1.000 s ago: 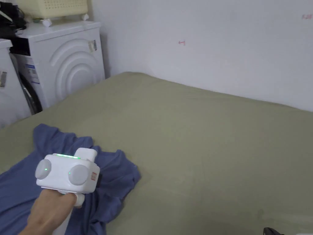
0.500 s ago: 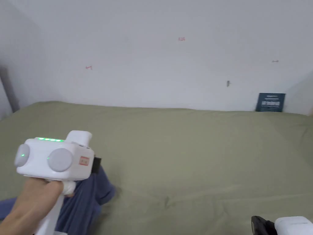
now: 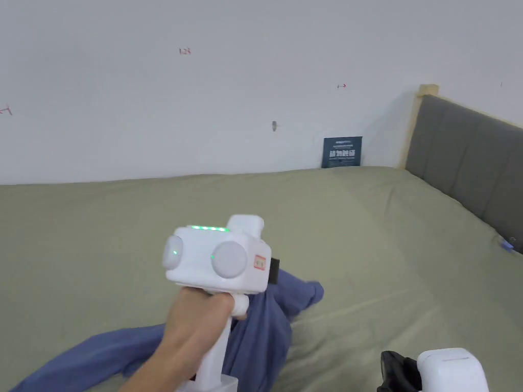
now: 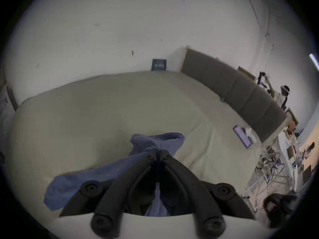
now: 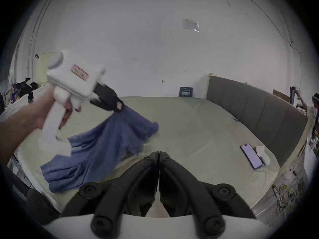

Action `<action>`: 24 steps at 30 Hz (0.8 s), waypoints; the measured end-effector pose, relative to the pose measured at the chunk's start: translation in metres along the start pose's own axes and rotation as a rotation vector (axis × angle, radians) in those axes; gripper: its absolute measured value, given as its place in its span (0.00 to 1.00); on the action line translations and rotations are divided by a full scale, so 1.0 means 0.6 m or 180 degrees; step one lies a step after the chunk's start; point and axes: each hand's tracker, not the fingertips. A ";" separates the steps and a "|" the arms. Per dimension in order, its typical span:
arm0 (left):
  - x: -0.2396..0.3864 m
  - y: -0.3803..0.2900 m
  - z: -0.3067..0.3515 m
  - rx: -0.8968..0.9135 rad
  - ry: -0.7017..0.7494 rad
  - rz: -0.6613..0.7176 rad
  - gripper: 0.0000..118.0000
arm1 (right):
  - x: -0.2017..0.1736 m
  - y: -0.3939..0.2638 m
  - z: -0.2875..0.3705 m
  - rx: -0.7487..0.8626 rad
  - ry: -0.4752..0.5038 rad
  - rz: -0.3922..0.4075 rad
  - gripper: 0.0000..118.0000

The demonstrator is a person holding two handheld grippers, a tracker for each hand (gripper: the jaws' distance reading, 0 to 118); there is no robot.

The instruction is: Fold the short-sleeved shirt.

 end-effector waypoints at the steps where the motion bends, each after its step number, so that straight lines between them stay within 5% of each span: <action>1: 0.000 -0.015 -0.035 -0.0130 0.0040 0.0011 0.01 | 0.001 -0.004 -0.007 -0.0035 -0.0008 0.0003 0.05; 6: -0.020 -0.097 -0.134 -0.0604 0.0206 0.0128 0.01 | 0.003 -0.022 -0.037 -0.0188 -0.0014 0.0026 0.05; 7: -0.025 -0.109 -0.135 -0.0573 0.0196 0.0091 0.09 | 0.003 -0.025 -0.041 -0.0206 -0.0005 0.0027 0.05; 9: -0.034 -0.122 -0.116 -0.0421 0.0312 0.0073 0.87 | 0.001 -0.029 -0.047 -0.0238 0.0019 0.0024 0.05; 10: -0.045 -0.124 -0.100 -0.0397 0.0247 0.0132 1.00 | -0.002 -0.030 -0.050 -0.0259 0.0026 0.0029 0.05; 19: -0.082 -0.174 0.266 0.0790 0.0365 0.0633 0.81 | -0.039 -0.005 0.010 -0.0003 0.0164 0.0041 0.05; 21: -0.077 -0.213 0.354 0.1068 0.0670 0.0577 0.52 | -0.048 0.003 0.030 0.0094 0.0192 0.0030 0.05; 23: -0.076 -0.265 0.430 0.1375 0.1066 0.0459 0.00 | -0.059 0.008 0.052 0.0205 0.0195 0.0044 0.05; 24: -0.075 -0.290 0.464 0.1501 0.1224 0.0494 0.00 | -0.065 0.010 0.062 0.0253 0.0194 0.0056 0.05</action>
